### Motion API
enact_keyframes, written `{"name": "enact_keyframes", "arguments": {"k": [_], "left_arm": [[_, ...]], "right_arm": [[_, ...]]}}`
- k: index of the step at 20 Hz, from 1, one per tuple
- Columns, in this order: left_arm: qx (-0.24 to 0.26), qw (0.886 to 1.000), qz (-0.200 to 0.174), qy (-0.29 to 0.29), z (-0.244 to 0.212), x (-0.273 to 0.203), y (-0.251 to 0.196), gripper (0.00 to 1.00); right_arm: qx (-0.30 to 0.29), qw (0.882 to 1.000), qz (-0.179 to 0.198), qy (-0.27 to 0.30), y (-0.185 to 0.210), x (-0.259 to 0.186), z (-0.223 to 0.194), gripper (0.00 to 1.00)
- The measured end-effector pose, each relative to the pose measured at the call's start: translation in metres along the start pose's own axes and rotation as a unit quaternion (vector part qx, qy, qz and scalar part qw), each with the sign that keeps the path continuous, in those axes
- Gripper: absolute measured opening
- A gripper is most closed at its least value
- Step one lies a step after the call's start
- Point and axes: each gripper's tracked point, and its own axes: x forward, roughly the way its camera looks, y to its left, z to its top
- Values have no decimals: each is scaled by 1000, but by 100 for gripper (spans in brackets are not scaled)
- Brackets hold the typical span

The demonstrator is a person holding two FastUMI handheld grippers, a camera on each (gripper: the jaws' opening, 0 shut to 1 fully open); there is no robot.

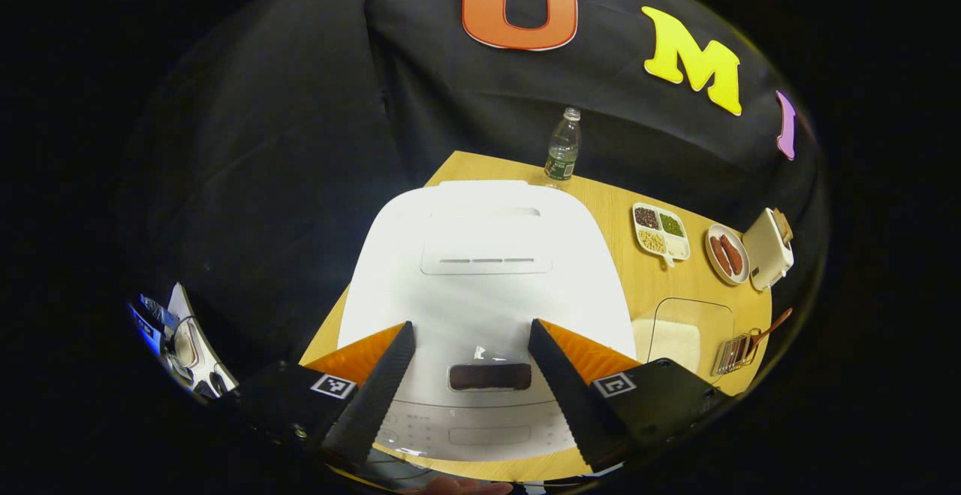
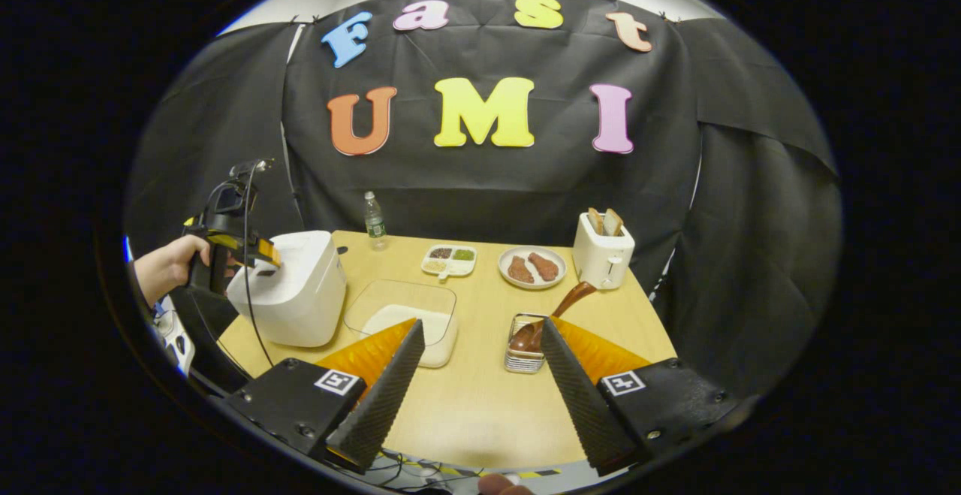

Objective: Close the left gripper, press the button to open the rice cooker; take a wooden spoon from the chopstick holder with the right hand, scoop a spoonful of rice and pour it into the rice cooker, then put the wooden spoon back into the chopstick holder.

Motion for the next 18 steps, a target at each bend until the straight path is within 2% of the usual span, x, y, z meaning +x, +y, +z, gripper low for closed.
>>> {"name": "enact_keyframes", "arguments": {"k": [2, 5, 7, 8, 10, 12, 18], "left_arm": [[15, 999, 22, -28, 9, 1, 8, 97], [28, 996, 28, -85, 28, -14, 1, 97], [46, 989, 34, -134, 42, -34, -3, 96], [50, 985, 35, -163, 51, -54, -8, 100], [56, 972, 29, -225, 72, -93, -20, 96], [57, 954, 20, -294, 90, -138, -29, 96], [43, 914, -29, -403, 101, -257, -53, 96]], "right_arm": [[-3, 1000, -2, -8, 0, -1, 5, 100], [-12, 1000, -11, -22, -5, -1, 13, 100], [-6, 999, -11, -31, -3, 0, 21, 100], [-5, 999, -11, -38, -2, 0, 27, 100], [-6, 998, -18, -59, -4, -2, 44, 100], [-6, 996, -25, -84, -7, -7, 63, 100], [-5, 986, -50, -159, -19, -25, 120, 100]]}}
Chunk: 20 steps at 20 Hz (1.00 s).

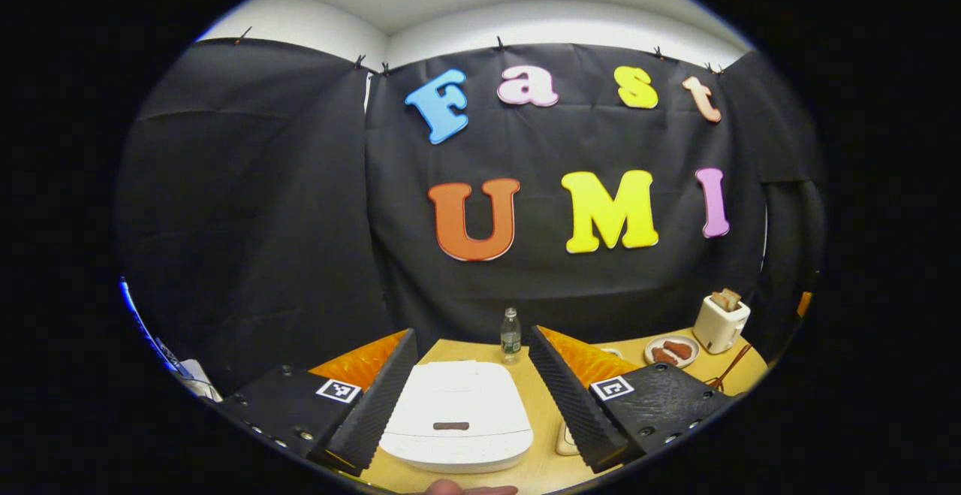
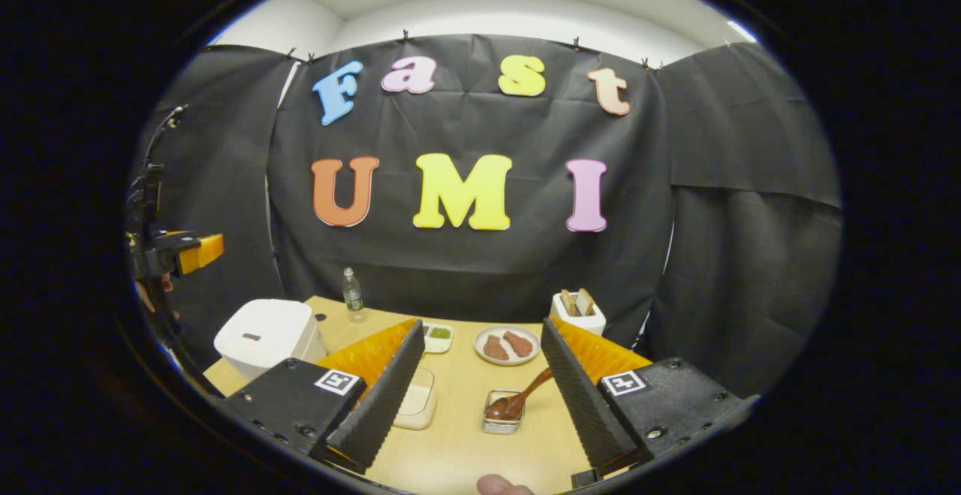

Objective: Close the left gripper, press the button to open the rice cooker; take a wooden spoon from the chopstick holder with the right hand, scoop a spoonful of rice and pour it into the rice cooker, then put the wooden spoon back into the chopstick holder.

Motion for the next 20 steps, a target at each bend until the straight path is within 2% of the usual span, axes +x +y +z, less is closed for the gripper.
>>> {"name": "enact_keyframes", "arguments": {"k": [5, 10, 20], "left_arm": [[9, 998, -19, -56, 34, -46, -9, 95], [-11, 998, -31, -46, 31, -73, -19, 95], [1, 998, -44, -47, 30, -85, -25, 95]], "right_arm": [[-1, 999, -13, -40, -8, -8, 28, 100], [12, 999, -15, -51, -12, -17, 35, 100], [17, 998, -10, -53, -14, -30, 36, 100]]}}
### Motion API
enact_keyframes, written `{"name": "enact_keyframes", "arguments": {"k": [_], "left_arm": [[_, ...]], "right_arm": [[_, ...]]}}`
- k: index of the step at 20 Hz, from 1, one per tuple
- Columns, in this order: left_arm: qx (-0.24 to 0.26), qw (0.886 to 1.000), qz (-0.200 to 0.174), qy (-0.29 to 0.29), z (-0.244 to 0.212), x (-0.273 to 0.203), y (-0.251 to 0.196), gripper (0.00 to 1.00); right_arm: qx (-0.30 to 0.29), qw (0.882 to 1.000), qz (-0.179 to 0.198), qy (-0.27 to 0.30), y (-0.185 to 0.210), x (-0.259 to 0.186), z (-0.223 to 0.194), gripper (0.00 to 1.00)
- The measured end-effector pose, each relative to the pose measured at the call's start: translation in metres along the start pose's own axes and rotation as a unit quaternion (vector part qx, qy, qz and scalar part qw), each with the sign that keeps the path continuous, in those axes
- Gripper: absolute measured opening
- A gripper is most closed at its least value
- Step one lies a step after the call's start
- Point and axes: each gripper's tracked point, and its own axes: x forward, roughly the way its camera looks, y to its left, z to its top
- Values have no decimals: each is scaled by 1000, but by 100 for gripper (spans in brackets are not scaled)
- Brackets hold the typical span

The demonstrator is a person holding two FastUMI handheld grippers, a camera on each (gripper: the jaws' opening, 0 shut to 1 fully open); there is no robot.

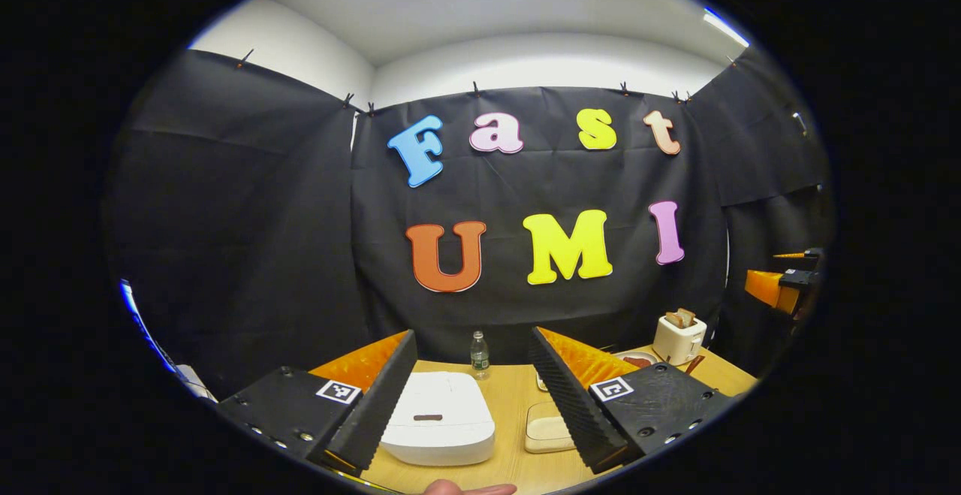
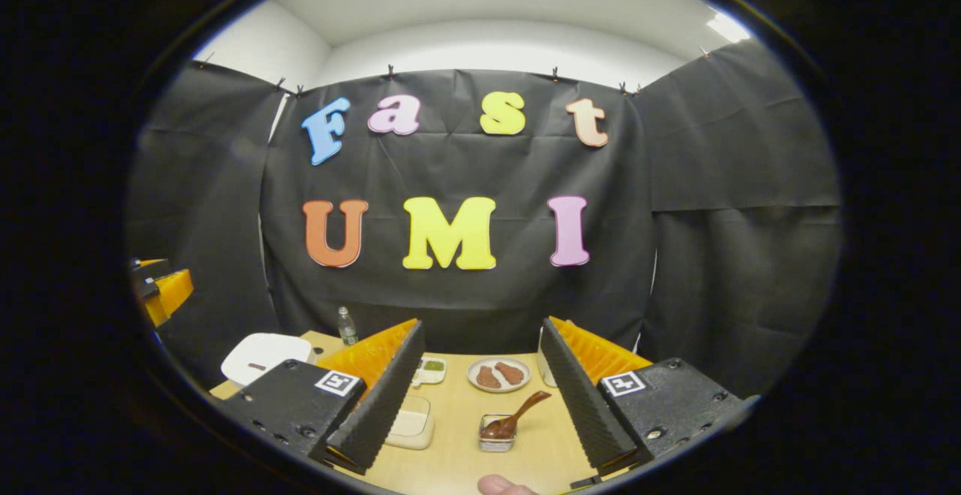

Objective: Close the left gripper, press the button to open the rice cooker; take a wooden spoon from the chopstick holder with the right hand, scoop a spoonful of rice and pour it into the rice cooker, then put the wooden spoon back into the chopstick holder.

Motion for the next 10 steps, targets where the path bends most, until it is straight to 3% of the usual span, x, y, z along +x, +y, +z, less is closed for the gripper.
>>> {"name": "enact_keyframes", "arguments": {"k": [10], "left_arm": [[-1, 1000, -1, 3, 1, -2, 1, 95]], "right_arm": [[-10, 1000, 10, 6, 6, -4, 0, 100]]}}
